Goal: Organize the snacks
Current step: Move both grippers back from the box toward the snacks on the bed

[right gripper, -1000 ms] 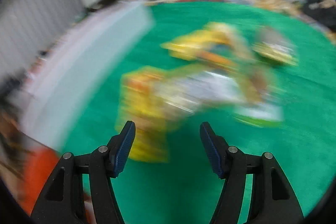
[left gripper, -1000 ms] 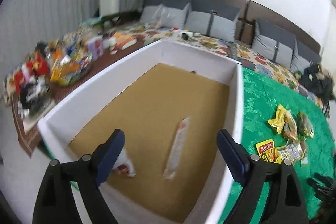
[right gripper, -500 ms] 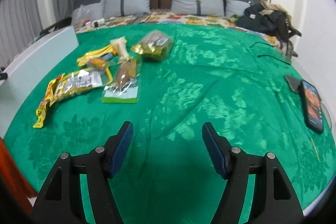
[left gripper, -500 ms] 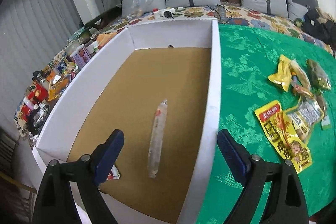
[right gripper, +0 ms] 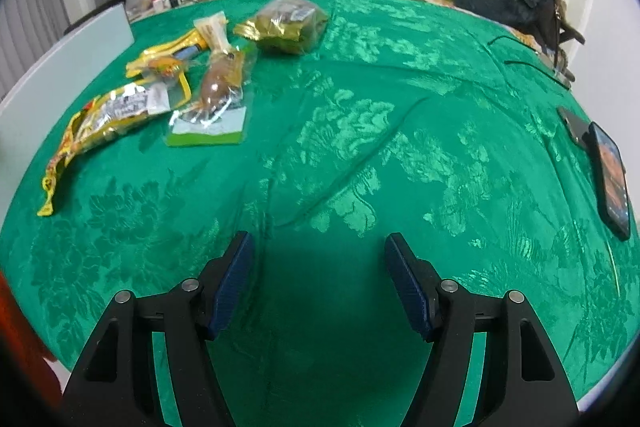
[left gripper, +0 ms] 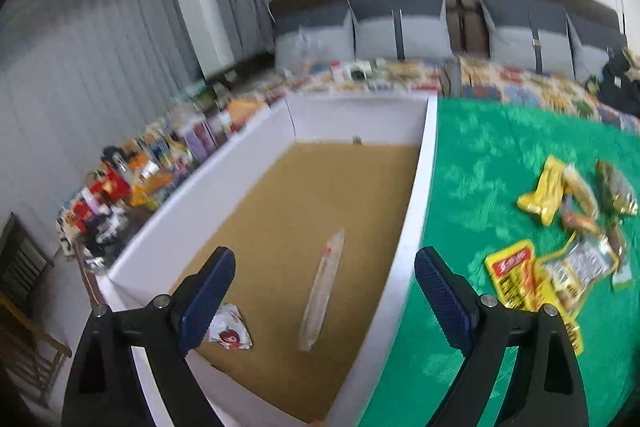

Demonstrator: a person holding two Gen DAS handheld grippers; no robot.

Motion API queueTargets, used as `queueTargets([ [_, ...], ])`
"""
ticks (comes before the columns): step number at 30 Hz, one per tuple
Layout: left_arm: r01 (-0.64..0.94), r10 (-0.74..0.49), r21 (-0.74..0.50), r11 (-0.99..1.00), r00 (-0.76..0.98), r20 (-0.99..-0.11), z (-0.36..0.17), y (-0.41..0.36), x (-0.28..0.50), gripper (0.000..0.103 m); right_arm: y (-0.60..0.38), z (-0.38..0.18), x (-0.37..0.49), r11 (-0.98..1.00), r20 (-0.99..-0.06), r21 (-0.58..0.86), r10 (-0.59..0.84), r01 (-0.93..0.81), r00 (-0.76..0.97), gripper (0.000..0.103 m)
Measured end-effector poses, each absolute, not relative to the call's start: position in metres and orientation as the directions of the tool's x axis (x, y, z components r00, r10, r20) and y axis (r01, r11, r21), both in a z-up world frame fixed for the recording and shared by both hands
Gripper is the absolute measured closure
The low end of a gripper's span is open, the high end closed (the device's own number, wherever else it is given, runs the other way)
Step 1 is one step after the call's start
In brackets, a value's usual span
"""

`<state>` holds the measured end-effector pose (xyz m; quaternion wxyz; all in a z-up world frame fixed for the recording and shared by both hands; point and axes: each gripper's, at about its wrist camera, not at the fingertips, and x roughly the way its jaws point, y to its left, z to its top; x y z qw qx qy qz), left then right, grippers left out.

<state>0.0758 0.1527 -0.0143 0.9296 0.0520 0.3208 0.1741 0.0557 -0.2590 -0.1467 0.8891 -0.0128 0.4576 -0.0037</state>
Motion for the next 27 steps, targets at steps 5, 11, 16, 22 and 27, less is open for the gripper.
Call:
queueTargets([
  [5,-0.206,0.245,0.134,0.969,0.813,-0.529,0.003,0.117,0.051,0.001,-0.259,-0.147,0.055,1.000,-0.812,-0.020,-0.014,-0.004,0.583,0.026],
  [11,-0.009,0.028,0.032,0.999,0.754,-0.656,-0.023,0.062,0.051,0.000,-0.261,-0.148,0.051,1.000,-0.805,-0.017,-0.015,0.003,0.593,0.022],
  [16,0.098,-0.084,-0.027,0.995,0.642,-0.762,-0.063,0.024,0.051,0.000,-0.261,-0.148,0.050,1.000,-0.803,-0.016,-0.015,0.004,0.596,0.020],
  [22,0.139,-0.138,-0.074,0.987,0.536,-0.833,-0.092,0.003,0.054,0.000,-0.261,-0.149,0.050,1.000,-0.804,-0.015,-0.014,0.003,0.594,0.019],
  [27,0.084,-0.169,-0.146,0.986,0.509,-0.844,-0.095,0.020,0.063,0.000,-0.261,-0.149,0.049,1.000,-0.806,-0.015,-0.016,0.008,0.591,0.018],
])
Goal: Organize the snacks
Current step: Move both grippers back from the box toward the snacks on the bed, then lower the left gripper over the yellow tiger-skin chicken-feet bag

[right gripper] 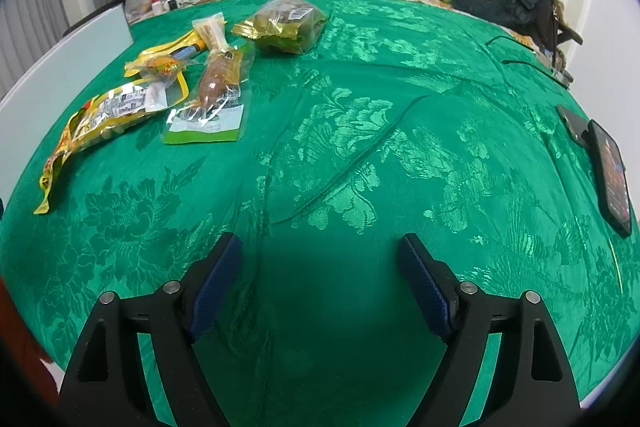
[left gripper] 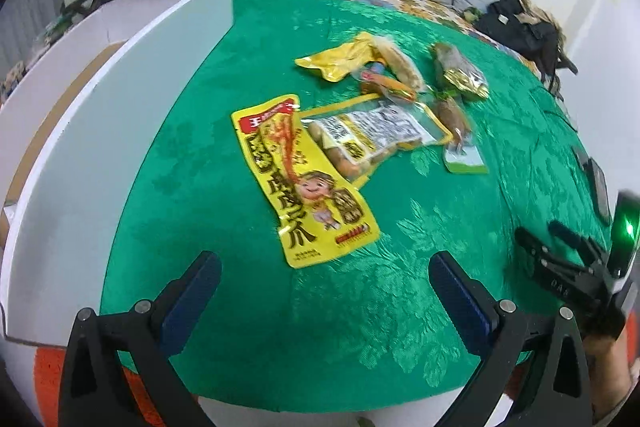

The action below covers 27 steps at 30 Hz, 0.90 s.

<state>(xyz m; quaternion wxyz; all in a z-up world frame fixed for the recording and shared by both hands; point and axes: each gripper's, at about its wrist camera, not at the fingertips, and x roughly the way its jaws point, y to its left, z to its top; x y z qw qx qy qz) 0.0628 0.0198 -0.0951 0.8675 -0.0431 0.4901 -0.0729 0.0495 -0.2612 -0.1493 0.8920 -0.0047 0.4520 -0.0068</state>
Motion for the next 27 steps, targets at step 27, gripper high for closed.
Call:
queueTargets([
  [27,-0.030,0.019,0.007,1.000,0.430,-0.903,-0.153,0.059,0.147,0.000,-0.259,-0.149,0.050,1.000,-0.801,-0.011,-0.014,0.009,0.598,0.012],
])
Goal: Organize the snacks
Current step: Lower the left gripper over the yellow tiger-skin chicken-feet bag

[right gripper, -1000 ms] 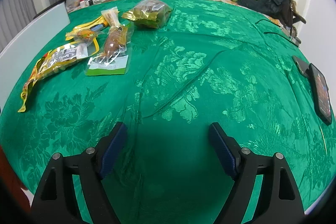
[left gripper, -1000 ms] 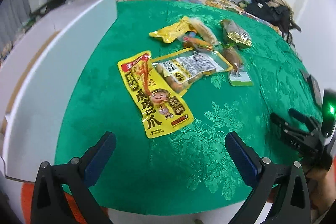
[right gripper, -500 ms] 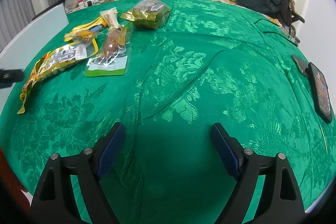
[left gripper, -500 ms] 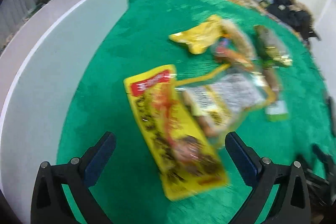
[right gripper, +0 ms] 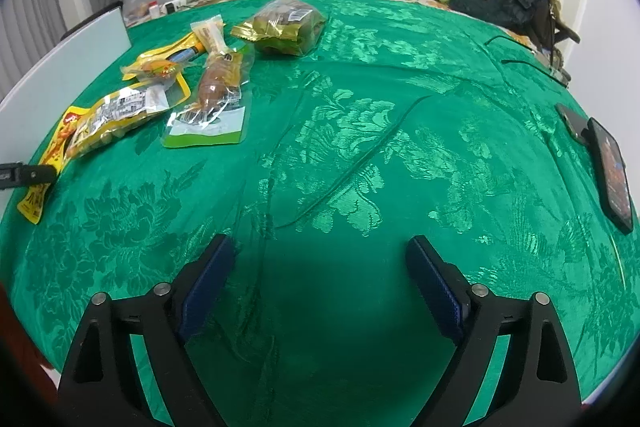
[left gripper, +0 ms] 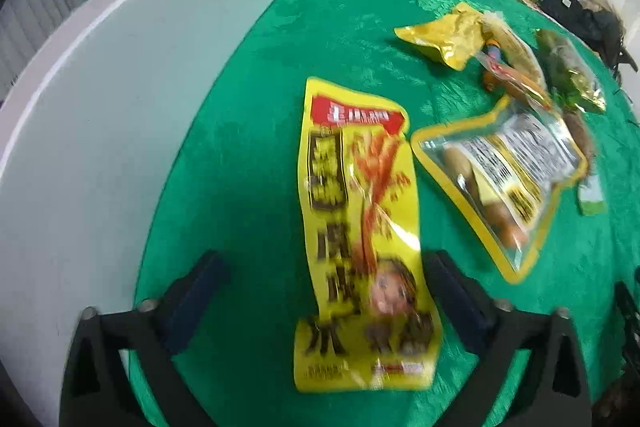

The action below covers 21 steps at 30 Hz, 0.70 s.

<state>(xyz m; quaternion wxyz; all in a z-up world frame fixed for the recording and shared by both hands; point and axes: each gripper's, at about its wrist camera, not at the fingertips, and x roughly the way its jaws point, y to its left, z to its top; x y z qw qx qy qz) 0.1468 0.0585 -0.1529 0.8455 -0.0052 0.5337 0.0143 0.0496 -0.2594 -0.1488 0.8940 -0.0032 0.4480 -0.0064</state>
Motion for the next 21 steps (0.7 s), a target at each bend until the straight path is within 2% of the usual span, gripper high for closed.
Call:
queueTargets([
  [8,-0.021,0.009,-0.004,1.000,0.565,-0.825,-0.155,0.070,0.127,0.000,-0.259,-0.149,0.048,1.000,-0.799,-0.012,-0.011,0.003,0.601,0.012],
  [21,-0.025,0.009,-0.006,1.000,0.576,-0.818,-0.157,0.067,0.127,0.000,-0.258,-0.149,0.049,1.000,-0.800,-0.012,-0.018,0.013,0.600,0.011],
])
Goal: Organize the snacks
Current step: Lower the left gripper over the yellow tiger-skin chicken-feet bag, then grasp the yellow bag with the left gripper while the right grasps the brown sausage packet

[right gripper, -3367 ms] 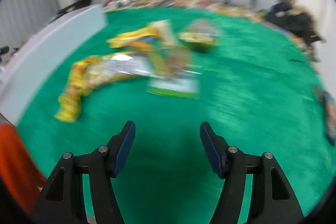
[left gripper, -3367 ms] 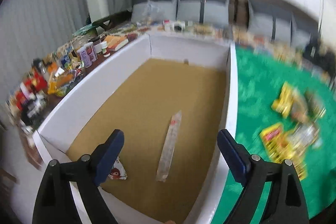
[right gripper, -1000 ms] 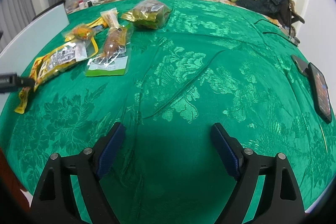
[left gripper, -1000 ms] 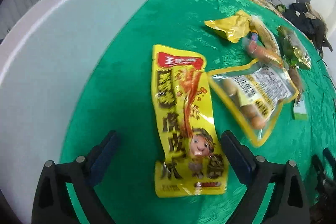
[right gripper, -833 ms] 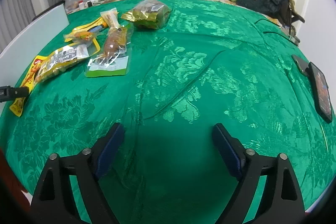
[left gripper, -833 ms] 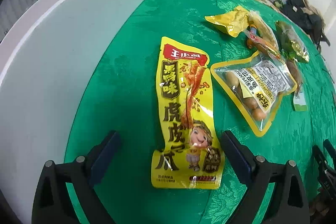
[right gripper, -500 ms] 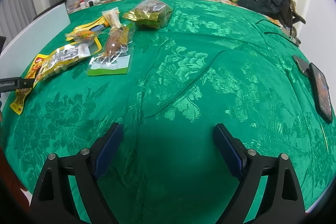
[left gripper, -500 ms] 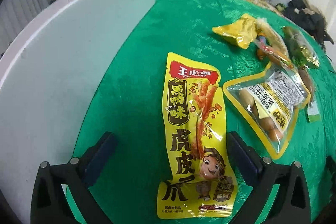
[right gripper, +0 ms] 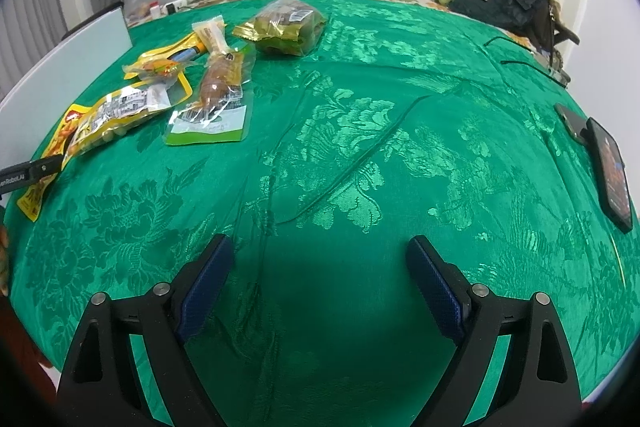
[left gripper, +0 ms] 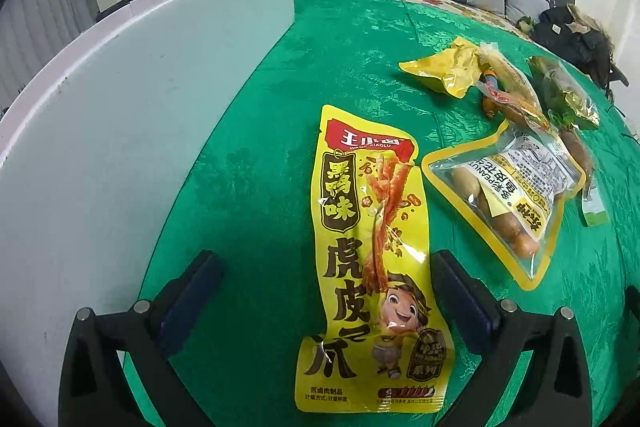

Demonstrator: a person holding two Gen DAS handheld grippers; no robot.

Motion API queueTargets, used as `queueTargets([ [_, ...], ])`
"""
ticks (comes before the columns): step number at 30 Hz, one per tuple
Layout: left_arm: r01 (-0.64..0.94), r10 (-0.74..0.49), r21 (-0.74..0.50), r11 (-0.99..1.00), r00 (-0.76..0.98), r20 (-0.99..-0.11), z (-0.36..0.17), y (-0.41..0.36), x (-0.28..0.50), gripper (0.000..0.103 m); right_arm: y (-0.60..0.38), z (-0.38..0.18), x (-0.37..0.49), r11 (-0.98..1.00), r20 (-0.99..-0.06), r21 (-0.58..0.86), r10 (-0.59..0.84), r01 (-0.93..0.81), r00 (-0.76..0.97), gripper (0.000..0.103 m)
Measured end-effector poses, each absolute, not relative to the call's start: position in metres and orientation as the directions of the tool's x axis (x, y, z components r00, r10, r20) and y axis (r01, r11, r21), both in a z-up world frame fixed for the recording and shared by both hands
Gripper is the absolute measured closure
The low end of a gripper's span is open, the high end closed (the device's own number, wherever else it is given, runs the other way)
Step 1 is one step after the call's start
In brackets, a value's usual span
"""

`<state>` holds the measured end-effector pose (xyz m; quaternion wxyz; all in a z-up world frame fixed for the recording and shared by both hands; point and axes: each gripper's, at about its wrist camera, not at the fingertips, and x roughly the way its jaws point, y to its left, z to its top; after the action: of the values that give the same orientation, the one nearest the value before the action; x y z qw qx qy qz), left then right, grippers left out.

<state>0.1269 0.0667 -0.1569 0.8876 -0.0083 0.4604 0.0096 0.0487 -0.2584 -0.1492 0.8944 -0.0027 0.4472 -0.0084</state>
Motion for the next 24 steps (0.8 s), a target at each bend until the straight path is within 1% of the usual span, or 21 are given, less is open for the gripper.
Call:
queueTargets([
  [6,-0.026,0.010,-0.006,1.000,0.576,-0.817,-0.157,0.067,0.127,0.000,-0.259,-0.149,0.049,1.000,-0.805,-0.011,-0.013,0.007,0.593,0.011],
  [9,-0.026,0.009,-0.006,1.000,0.576,-0.817,-0.157,0.067,0.127,0.000,-0.263,-0.147,0.052,1.000,-0.817,0.017,0.013,0.001,0.577,0.012],
  [11,-0.026,0.009,-0.007,1.000,0.576,-0.817,-0.157,0.067,0.126,0.000,-0.270,-0.143,0.056,0.996,-0.821,0.080,0.046,0.035,0.569,0.012],
  [13,-0.026,0.009,-0.008,1.000,0.576,-0.817,-0.157,0.067,0.127,0.000,-0.281,-0.137,0.067,0.979,-0.812,0.179,0.094,0.093,0.576,0.013],
  [15,-0.026,0.009,-0.008,1.000,0.576,-0.817,-0.157,0.067,0.127,0.000,-0.284,-0.128,0.091,0.960,-0.807,0.247,0.129,0.130,0.577,0.013],
  [18,-0.026,0.009,-0.008,1.000,0.576,-0.817,-0.157,0.067,0.127,0.000,-0.268,-0.115,0.136,0.955,-0.798,0.284,0.184,0.090,0.574,0.013],
  [19,-0.026,0.009,-0.008,1.000,0.576,-0.817,-0.157,0.067,0.127,0.000,-0.260,-0.113,0.149,0.956,-0.801,0.286,0.200,0.067,0.565,0.014],
  [21,-0.026,0.009,-0.008,1.000,0.576,-0.817,-0.158,0.067,0.127,0.000,-0.235,-0.118,0.185,0.970,-0.830,0.242,0.198,0.017,0.522,0.016],
  [23,-0.025,0.007,-0.009,1.000,0.576,-0.817,-0.157,0.067,0.127,0.000,-0.217,-0.124,0.204,0.982,-0.851,0.191,0.164,0.003,0.499,0.018],
  [24,-0.025,0.006,-0.010,1.000,0.576,-0.817,-0.157,0.066,0.127,0.000,-0.206,-0.128,0.212,0.984,-0.857,0.177,0.164,-0.020,0.488,0.022],
])
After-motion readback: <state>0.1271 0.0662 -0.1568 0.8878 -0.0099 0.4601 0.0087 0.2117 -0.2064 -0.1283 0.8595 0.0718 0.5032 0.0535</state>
